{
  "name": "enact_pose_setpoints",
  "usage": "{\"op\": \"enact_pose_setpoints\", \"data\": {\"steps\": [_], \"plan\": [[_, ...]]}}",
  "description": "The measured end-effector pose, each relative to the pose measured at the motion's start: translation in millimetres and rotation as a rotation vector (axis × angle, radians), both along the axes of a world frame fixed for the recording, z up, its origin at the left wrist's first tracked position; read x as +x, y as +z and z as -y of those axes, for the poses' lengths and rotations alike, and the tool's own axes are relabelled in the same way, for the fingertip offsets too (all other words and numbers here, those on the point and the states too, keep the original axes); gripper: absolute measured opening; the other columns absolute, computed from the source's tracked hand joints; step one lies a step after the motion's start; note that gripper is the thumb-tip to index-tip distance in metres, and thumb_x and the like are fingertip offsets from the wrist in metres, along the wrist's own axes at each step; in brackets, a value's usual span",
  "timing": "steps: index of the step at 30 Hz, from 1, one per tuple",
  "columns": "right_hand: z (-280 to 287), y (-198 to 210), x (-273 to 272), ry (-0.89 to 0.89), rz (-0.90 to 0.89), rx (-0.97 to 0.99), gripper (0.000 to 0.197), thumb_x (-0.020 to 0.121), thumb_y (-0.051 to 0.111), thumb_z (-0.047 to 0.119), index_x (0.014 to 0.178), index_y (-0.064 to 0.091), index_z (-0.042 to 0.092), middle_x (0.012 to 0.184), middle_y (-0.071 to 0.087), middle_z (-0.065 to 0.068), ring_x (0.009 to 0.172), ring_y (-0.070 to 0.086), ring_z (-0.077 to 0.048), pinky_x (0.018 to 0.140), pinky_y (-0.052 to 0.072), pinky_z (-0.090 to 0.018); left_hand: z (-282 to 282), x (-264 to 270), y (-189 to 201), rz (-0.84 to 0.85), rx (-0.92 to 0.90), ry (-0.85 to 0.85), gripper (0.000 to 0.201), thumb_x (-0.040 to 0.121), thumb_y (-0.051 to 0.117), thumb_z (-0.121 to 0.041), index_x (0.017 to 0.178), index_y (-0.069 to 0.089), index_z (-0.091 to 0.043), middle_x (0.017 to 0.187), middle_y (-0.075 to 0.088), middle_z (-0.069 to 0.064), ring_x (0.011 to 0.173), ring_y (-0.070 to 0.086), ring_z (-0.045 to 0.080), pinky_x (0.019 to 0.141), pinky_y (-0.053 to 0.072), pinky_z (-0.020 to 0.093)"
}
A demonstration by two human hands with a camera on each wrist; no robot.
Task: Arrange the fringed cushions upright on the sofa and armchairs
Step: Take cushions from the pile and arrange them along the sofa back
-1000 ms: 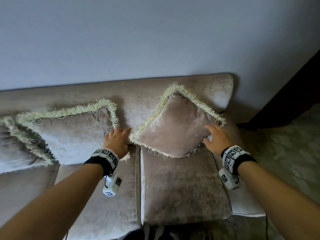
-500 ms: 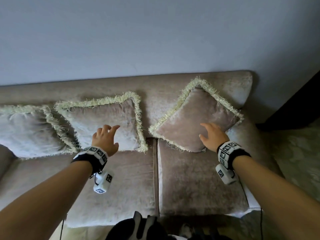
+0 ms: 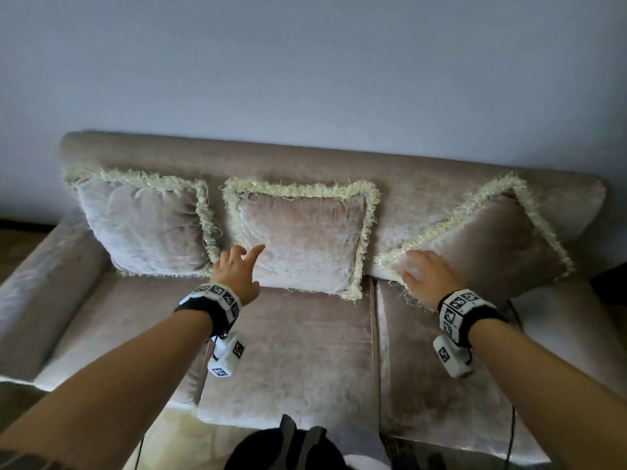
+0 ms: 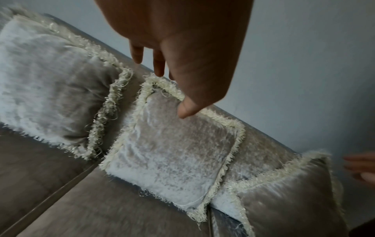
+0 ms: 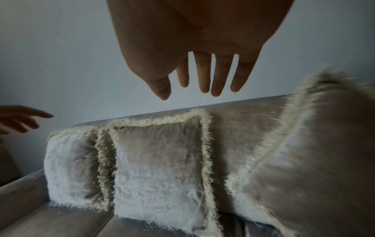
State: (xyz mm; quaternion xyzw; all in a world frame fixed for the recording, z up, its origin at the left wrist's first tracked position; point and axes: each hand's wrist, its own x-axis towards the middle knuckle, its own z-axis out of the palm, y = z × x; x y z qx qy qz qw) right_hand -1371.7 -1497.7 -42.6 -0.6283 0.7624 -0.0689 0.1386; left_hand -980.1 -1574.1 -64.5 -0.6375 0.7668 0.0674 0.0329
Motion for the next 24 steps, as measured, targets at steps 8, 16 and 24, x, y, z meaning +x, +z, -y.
{"op": "enact_pose_setpoints", "data": {"steps": [8,16,24], "plan": [[112.7,-15.1,56.6,0.154,-0.078,0.041,0.044,0.093,0.054,0.039,0.134,0.05,0.024,0.128,0.059,-0.004,0.115,0.056,-0.026,0.098,0.046,-0.045,49.3,45.3,-44.1,0.012,0.046,0.152,0.073,0.082,0.057,-0.04,0.147,0.023,-0.039,0.131,0.041,0.007,0.123,0.042,0.03,0.108,0.03,0.051],[201.6,-63.2,80.6,0.264,-0.167,0.227,0.047,0.094,0.05,0.043,0.139,0.047,0.029,0.138,0.051,0.0,0.121,0.051,-0.023,0.103,0.042,-0.046,116.9,67.7,-102.2,-0.04,0.221,0.22,0.078,0.082,0.056,-0.041,0.149,0.015,-0.044,0.142,0.035,0.008,0.128,0.039,0.031,0.109,0.034,0.048],[289.3,-112.3,87.4,0.333,-0.48,0.126,0.089,0.09,0.053,0.051,0.151,-0.011,0.043,0.163,-0.007,-0.011,0.148,-0.005,-0.041,0.115,-0.006,-0.063,189.2,55.6,-202.6,0.017,0.436,0.088,0.097,0.089,0.058,-0.045,0.141,-0.022,-0.055,0.16,-0.01,0.016,0.146,0.01,0.039,0.118,0.017,0.055]]}}
